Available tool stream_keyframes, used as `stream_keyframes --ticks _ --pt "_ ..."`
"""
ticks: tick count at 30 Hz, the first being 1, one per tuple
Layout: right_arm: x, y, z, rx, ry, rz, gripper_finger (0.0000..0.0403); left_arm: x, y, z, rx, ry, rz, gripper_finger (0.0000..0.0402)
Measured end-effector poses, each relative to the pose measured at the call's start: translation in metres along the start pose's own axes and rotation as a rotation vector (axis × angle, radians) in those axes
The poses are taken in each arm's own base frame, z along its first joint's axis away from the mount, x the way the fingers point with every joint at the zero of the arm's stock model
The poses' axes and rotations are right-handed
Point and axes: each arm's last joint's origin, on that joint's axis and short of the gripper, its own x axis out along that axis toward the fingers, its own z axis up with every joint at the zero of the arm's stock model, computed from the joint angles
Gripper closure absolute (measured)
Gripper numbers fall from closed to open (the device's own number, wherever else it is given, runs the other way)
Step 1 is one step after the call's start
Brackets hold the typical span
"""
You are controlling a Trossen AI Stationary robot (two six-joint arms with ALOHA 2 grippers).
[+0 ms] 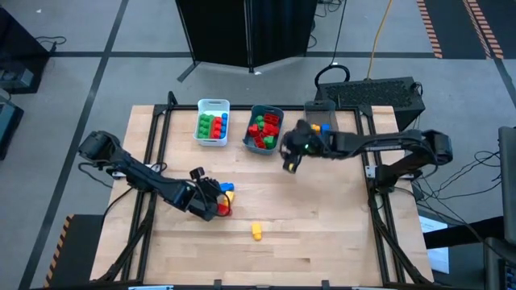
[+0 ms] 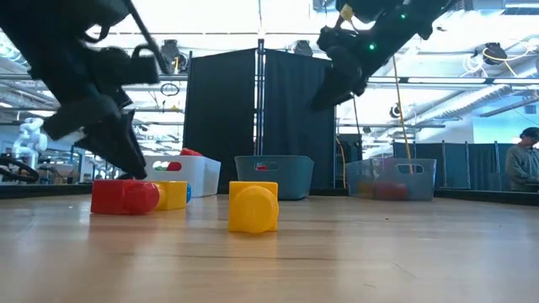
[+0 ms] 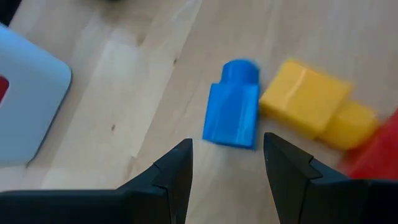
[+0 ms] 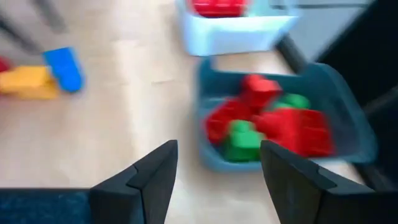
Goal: Sort blocks by size
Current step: Put the 1 stud blue game piece into the black bin
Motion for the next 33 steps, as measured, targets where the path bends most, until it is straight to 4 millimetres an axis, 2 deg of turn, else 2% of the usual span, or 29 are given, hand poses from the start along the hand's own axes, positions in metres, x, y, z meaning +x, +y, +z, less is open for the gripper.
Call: stream_keyframes --ticks 8,14,23,33 --pt "0.036 0.056 -0.010 -0.073 -0.036 0.213 0.0188 0.022 0.000 -0.018 0.011 0.036 0.040 0.0242" --pt "0.065 0.083 -0.023 -0.093 -0.073 0.267 0.0188 0.038 -0.002 -0.012 0.064 0.002 0.039 0.0242" --pt "0.097 0.095 -0.040 -0.038 -0.096 0.274 0.0184 0.052 -0.010 0.017 0.054 -0.178 -0.124 0.0242" --pt "0.096 0.112 -0.048 -0.076 -0.064 0.374 0.0170 0.054 -0.012 0.023 0.029 -0.219 -0.163 0.0242"
